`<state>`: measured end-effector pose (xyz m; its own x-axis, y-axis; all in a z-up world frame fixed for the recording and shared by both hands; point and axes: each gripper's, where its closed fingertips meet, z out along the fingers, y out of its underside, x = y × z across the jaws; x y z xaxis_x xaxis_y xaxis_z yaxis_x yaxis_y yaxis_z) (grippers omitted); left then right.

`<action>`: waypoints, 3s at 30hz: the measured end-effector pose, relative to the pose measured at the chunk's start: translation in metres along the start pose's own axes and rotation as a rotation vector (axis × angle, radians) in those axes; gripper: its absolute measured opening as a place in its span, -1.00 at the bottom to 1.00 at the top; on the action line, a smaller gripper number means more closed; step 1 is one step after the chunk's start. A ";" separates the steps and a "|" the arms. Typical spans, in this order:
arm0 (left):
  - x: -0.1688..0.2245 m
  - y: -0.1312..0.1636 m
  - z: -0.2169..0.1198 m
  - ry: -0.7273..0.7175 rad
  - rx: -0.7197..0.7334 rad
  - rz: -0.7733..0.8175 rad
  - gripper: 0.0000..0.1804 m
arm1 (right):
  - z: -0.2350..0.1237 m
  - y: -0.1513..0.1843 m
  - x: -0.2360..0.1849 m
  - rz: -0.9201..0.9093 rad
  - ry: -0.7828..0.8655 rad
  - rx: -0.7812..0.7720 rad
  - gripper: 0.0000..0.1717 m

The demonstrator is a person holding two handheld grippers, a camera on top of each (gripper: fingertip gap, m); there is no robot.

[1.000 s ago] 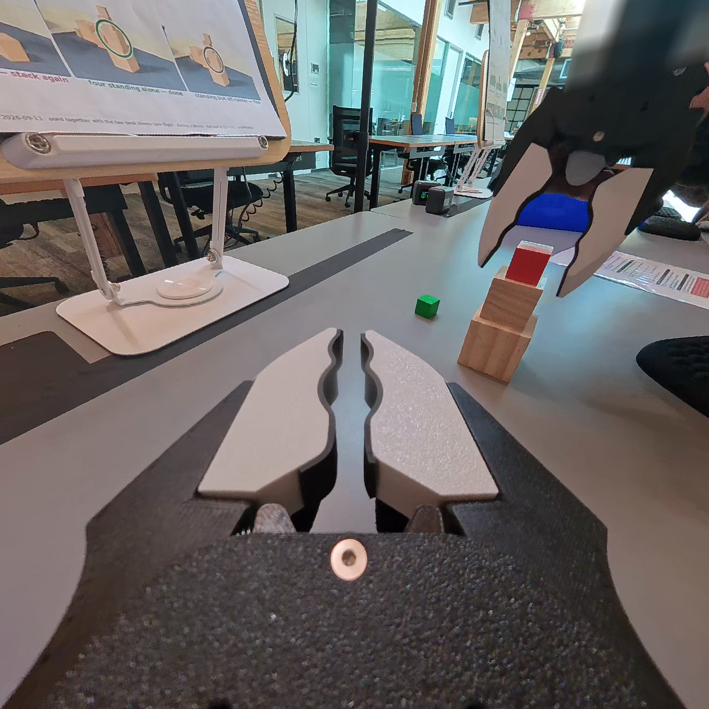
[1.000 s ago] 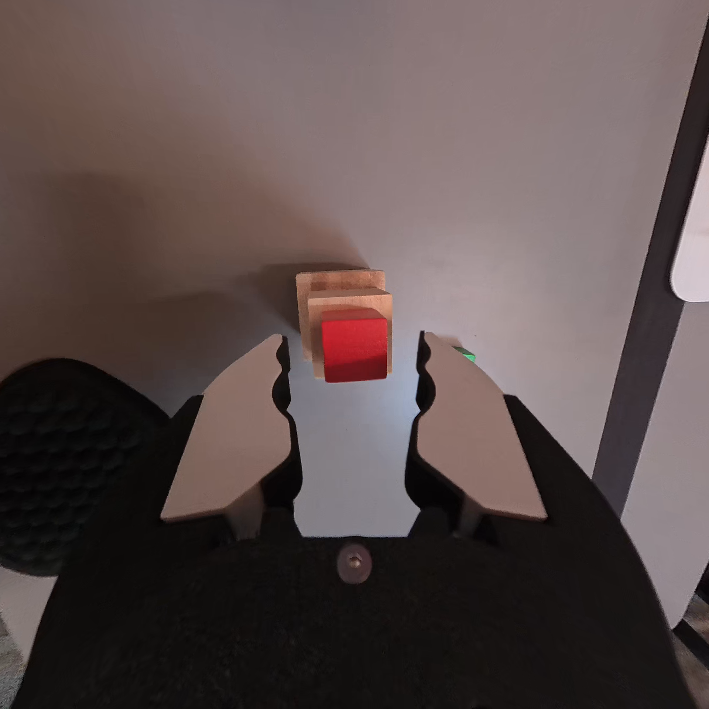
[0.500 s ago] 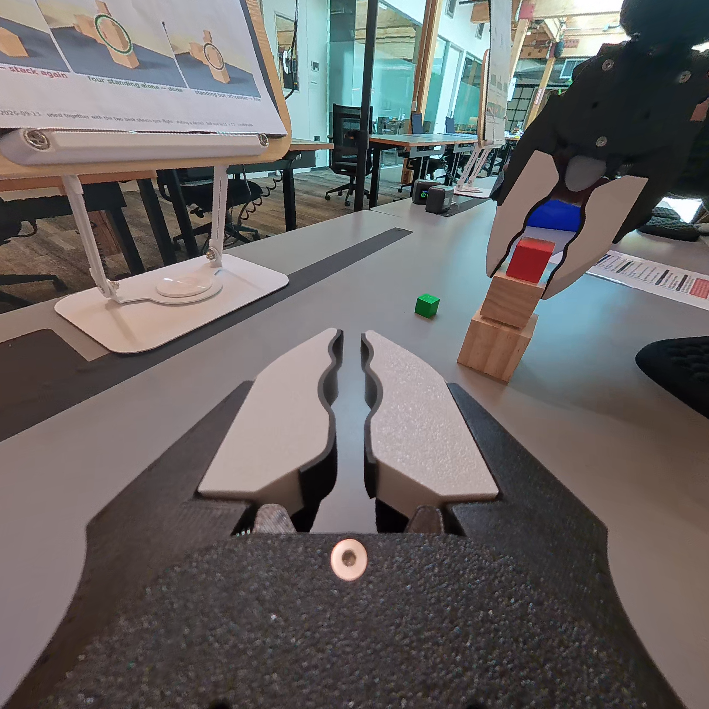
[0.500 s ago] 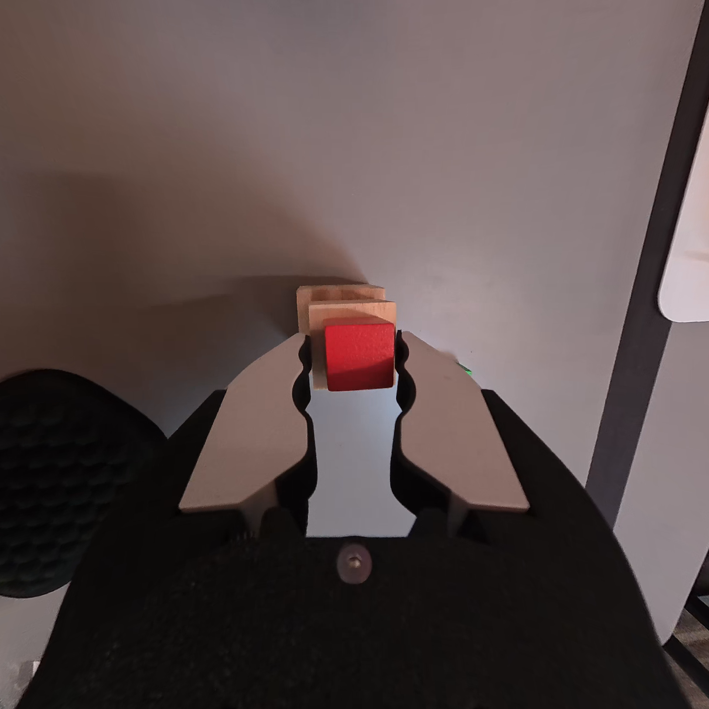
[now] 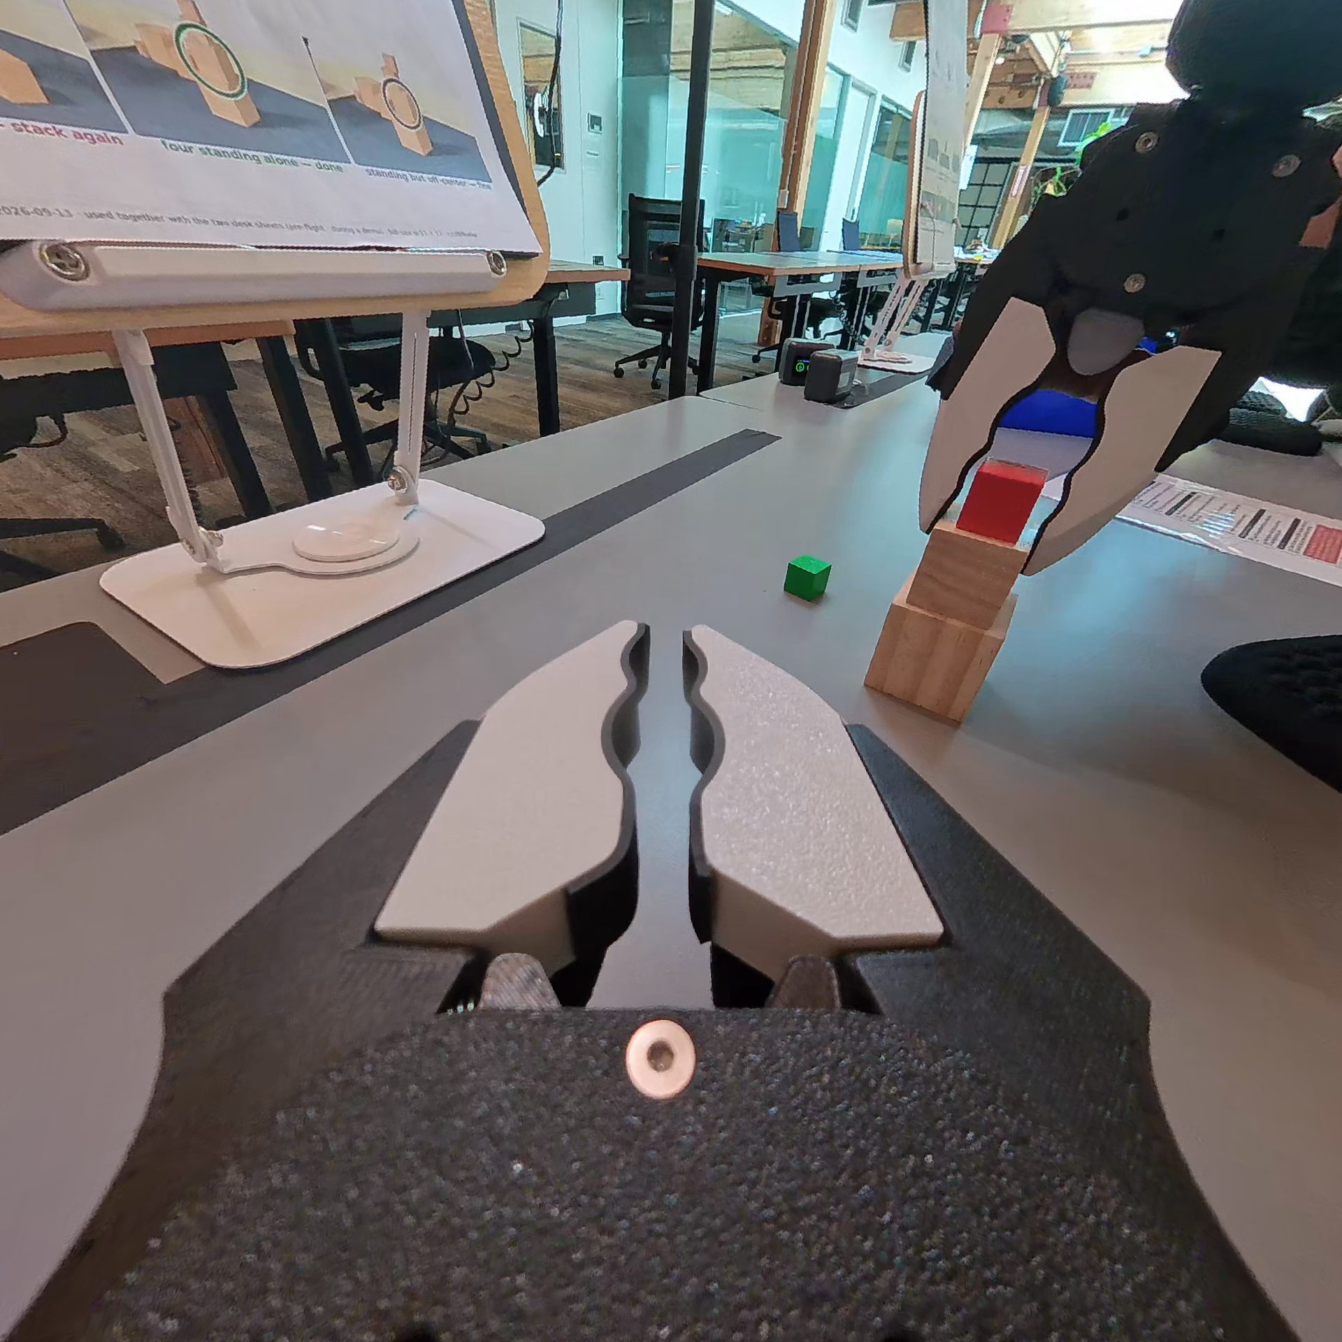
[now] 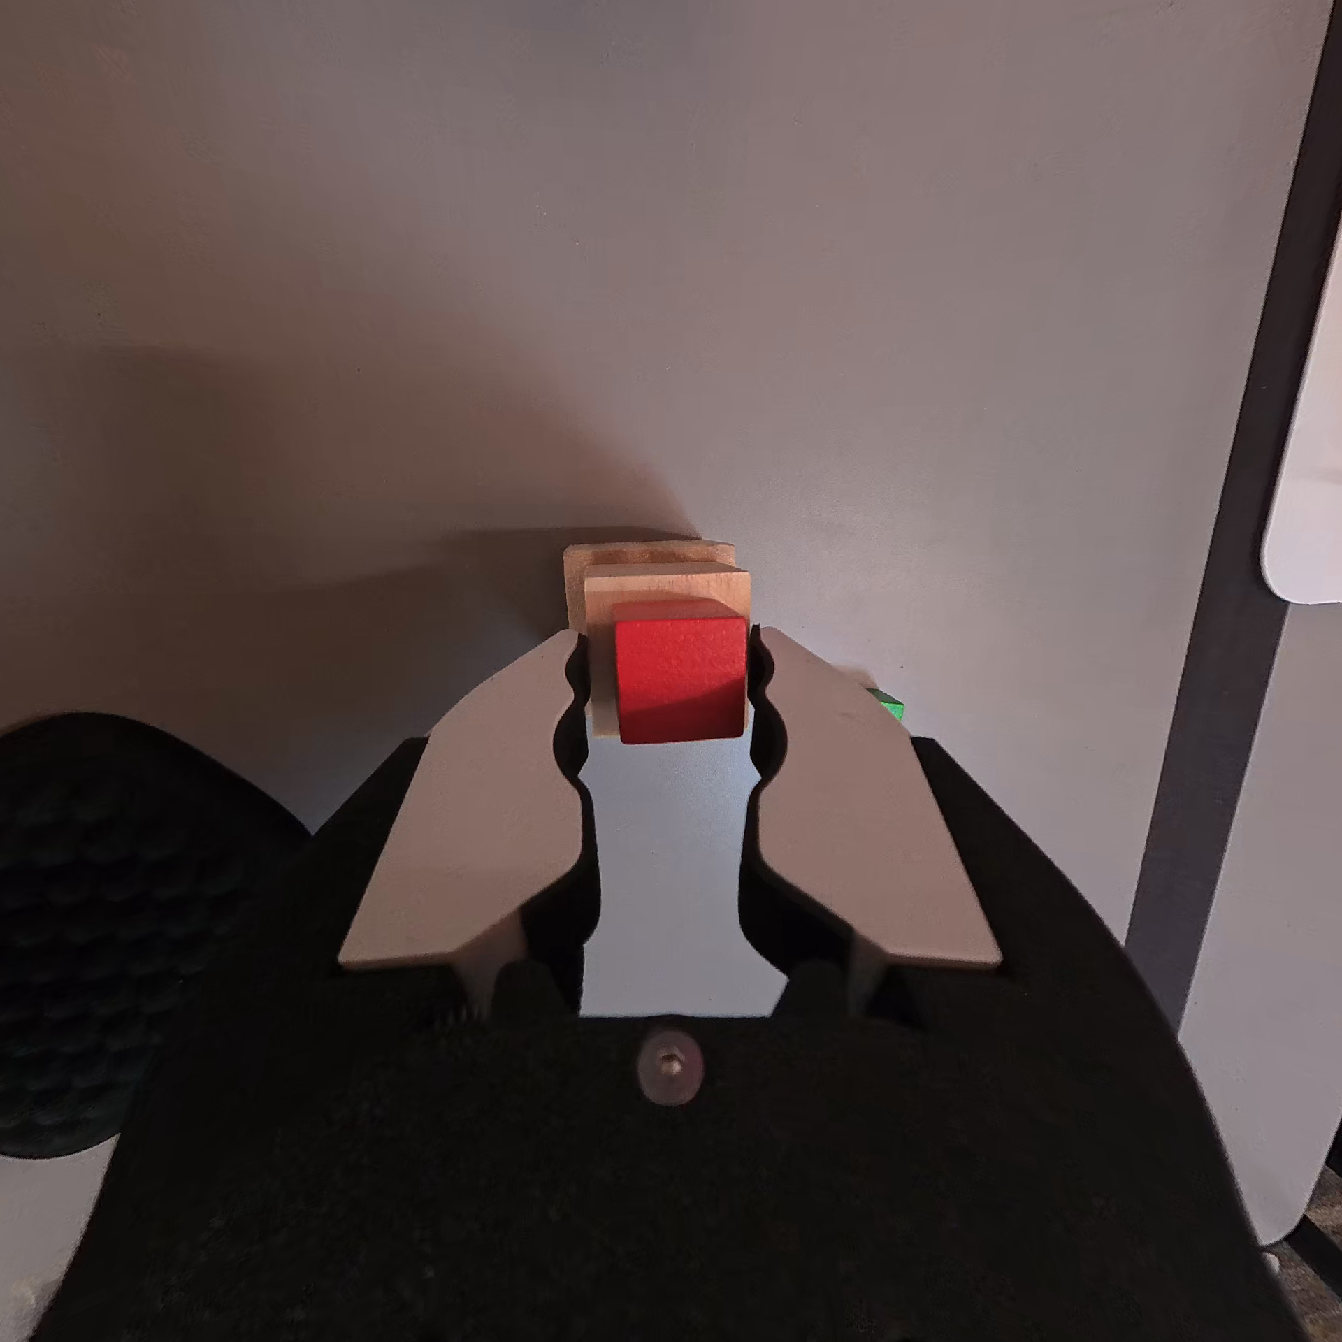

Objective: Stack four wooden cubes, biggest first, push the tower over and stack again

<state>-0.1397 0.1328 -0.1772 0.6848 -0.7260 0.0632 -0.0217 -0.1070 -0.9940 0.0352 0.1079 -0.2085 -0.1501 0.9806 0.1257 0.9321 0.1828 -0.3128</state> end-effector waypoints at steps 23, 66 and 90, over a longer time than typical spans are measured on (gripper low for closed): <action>0.001 0.000 0.000 0.003 0.001 0.000 -0.91 | -0.003 -0.004 0.001 0.008 -0.006 0.019 -0.34; 0.002 0.012 0.009 0.013 -0.057 0.012 -0.91 | 0.051 0.072 0.084 0.342 0.170 0.293 -0.41; 0.012 -0.005 0.002 0.078 0.040 -0.011 -0.86 | -0.103 -0.038 0.036 0.032 0.084 0.398 -0.74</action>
<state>-0.1299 0.1261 -0.1714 0.6261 -0.7757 0.0790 0.0159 -0.0886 -0.9959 0.0280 0.1293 -0.0952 -0.0801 0.9802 0.1811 0.7328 0.1811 -0.6559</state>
